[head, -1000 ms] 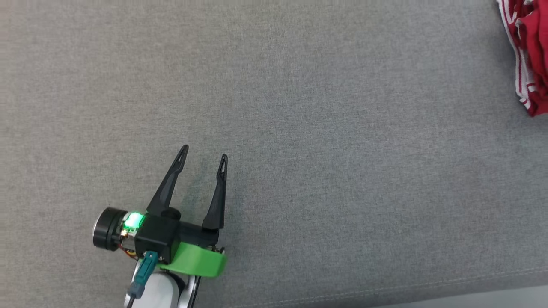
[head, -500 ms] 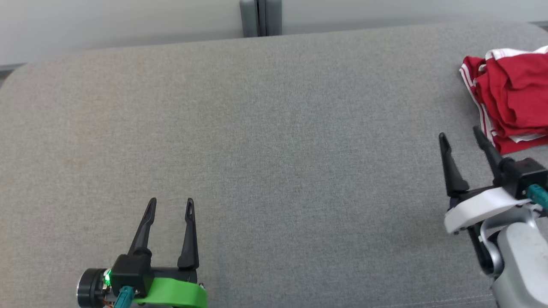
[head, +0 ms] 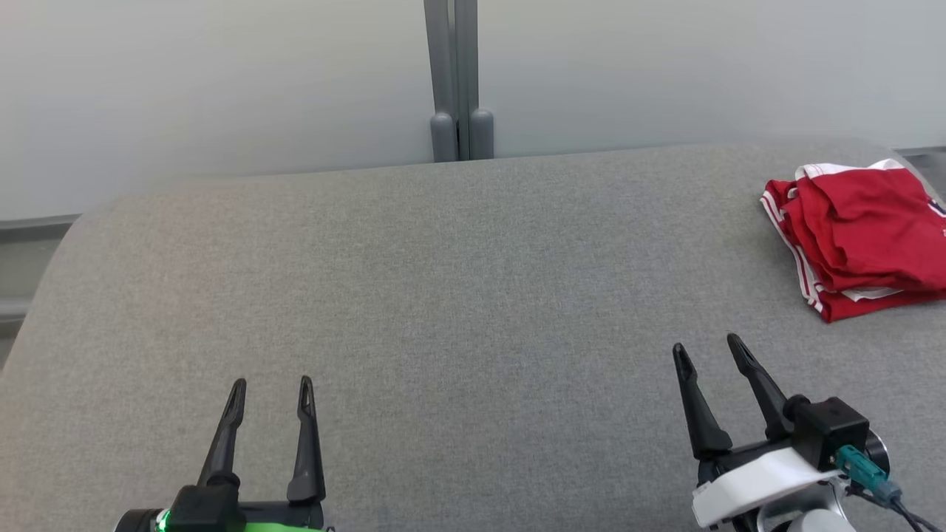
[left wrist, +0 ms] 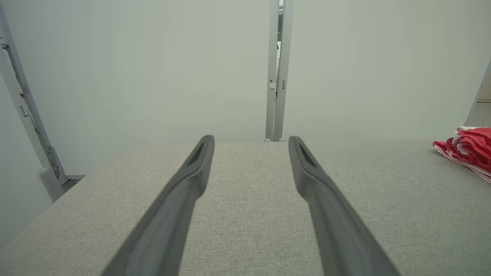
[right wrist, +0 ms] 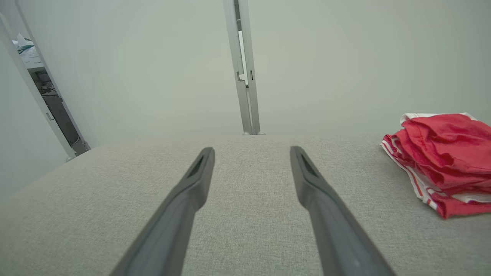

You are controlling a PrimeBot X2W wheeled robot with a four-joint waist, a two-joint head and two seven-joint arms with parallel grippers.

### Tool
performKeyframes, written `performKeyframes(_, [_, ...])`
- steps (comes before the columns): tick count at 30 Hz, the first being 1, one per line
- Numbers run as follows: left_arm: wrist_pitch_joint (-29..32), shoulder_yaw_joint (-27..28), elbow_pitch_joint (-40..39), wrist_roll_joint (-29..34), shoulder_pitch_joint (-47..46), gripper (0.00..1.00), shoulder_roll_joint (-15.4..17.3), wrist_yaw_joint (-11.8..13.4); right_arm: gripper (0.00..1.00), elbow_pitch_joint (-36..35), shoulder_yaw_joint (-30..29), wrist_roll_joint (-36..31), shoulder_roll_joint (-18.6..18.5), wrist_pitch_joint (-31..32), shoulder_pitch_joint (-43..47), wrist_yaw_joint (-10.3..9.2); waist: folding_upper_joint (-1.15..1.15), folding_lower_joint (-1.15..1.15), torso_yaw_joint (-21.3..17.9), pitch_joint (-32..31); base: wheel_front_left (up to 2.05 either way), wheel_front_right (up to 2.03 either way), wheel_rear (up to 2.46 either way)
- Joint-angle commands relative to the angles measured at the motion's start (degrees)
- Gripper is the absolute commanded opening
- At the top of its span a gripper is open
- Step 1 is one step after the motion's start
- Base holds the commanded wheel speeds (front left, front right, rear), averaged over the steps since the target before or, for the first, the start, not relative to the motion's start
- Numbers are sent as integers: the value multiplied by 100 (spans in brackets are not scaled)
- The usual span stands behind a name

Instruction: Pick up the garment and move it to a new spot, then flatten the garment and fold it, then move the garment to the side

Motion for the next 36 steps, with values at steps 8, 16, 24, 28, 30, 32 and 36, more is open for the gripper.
performKeyframes(8, [1,-12,103,141,339,100,10,-235,100,148,-87,-26,62,-14,447,1,0,0,105,-356,0,0,0])
performKeyframes(16, [1,60,235,90,396,100,9,-244,100,106,-146,-48,142,-14,526,1,0,0,154,-416,0,0,0])
performKeyframes(24, [2,76,309,98,416,100,9,-315,100,141,-146,-40,163,-14,547,1,0,0,196,-428,0,0,0])
performKeyframes(28, [1,106,328,77,412,100,9,-315,100,156,-150,-32,174,-14,558,1,0,0,207,-432,0,0,0])
performKeyframes(30, [1,118,324,78,402,100,9,-317,100,158,-137,-25,176,-14,555,1,0,0,209,-426,0,0,0])
performKeyframes(32, [1,124,328,89,395,100,9,-311,100,161,-130,-21,178,-14,550,1,0,0,210,-420,0,0,0])
performKeyframes(36, [1,138,332,86,402,100,9,-312,100,160,-116,-15,180,-14,546,1,0,0,205,-412,0,0,0])
